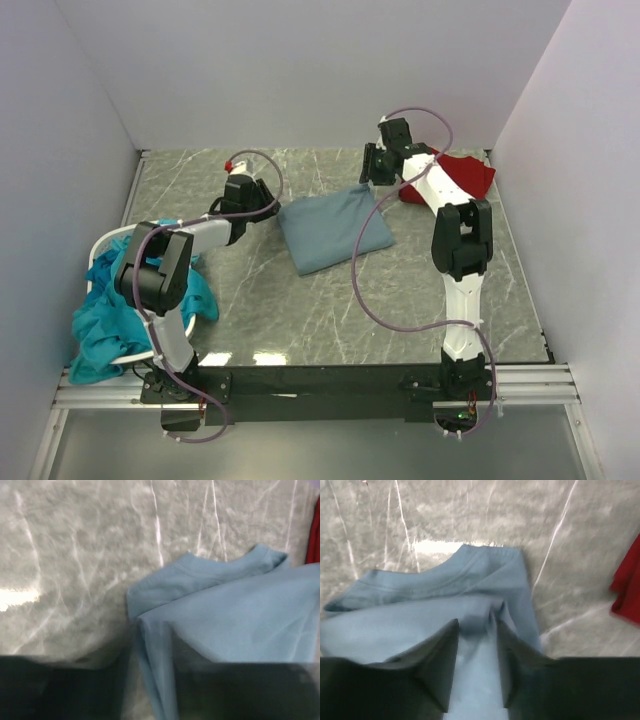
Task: Fold and stack the t-shirts
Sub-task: Fold the tshirt
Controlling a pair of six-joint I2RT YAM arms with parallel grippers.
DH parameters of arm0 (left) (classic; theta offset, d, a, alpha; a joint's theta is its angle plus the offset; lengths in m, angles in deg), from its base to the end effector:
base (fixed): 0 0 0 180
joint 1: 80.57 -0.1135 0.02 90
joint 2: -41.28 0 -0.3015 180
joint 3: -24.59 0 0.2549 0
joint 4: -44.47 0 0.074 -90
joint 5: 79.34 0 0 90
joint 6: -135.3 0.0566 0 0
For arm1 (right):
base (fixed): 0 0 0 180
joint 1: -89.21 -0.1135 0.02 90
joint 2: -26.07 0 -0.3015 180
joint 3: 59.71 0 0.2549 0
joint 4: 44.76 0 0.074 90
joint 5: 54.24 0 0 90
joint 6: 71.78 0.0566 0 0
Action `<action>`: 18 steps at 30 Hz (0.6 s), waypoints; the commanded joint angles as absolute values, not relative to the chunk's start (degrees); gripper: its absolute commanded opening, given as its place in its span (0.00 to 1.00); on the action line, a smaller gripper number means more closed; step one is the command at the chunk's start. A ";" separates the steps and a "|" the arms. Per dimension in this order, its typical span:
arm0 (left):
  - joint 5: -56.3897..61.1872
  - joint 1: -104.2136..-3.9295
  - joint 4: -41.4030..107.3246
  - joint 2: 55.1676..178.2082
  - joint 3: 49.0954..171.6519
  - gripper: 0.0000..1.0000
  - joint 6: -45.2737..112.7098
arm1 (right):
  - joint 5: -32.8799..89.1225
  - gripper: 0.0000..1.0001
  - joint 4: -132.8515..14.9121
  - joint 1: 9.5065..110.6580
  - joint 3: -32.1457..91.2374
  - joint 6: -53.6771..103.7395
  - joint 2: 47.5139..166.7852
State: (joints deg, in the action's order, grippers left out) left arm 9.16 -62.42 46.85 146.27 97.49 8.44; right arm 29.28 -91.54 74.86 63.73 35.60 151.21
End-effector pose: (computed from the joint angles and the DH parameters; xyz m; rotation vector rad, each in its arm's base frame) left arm 0.4056 -0.1345 0.2046 -0.3330 2.1216 -0.6009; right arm 0.5164 0.1387 0.2550 0.0122 2.4471 0.3868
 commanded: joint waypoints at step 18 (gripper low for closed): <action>4.42 -61.94 52.65 137.79 86.11 0.85 9.79 | 9.67 0.89 -76.84 80.51 37.86 30.26 134.62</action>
